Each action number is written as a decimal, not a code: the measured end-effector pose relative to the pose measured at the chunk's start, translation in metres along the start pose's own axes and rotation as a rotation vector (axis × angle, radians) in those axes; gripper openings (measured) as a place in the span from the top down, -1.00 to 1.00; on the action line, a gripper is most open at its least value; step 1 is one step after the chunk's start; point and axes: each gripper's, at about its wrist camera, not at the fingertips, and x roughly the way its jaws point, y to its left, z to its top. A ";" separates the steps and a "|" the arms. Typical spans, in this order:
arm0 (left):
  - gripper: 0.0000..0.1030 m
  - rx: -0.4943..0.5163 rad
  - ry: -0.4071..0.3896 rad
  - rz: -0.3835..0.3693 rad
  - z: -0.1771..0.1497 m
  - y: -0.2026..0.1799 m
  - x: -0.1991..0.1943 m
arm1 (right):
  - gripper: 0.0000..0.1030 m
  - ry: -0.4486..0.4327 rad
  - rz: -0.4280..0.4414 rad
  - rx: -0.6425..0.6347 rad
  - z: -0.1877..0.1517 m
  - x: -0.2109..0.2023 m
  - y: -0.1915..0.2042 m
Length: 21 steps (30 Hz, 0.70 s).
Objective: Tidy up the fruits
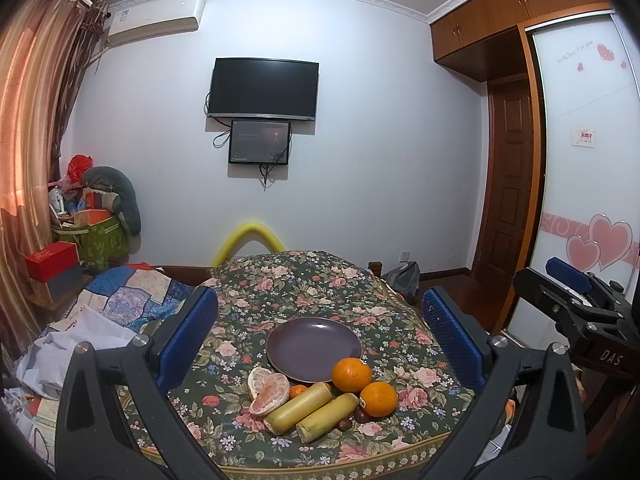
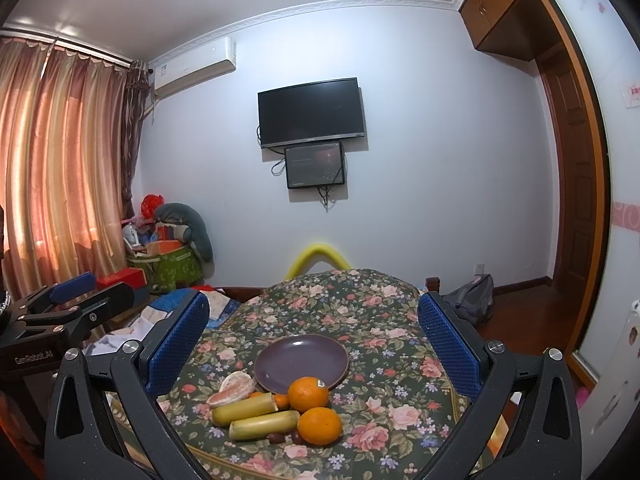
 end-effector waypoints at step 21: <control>-1.00 -0.008 0.039 0.010 -0.002 0.007 0.018 | -1.00 0.053 -0.008 -0.021 -0.008 0.019 0.002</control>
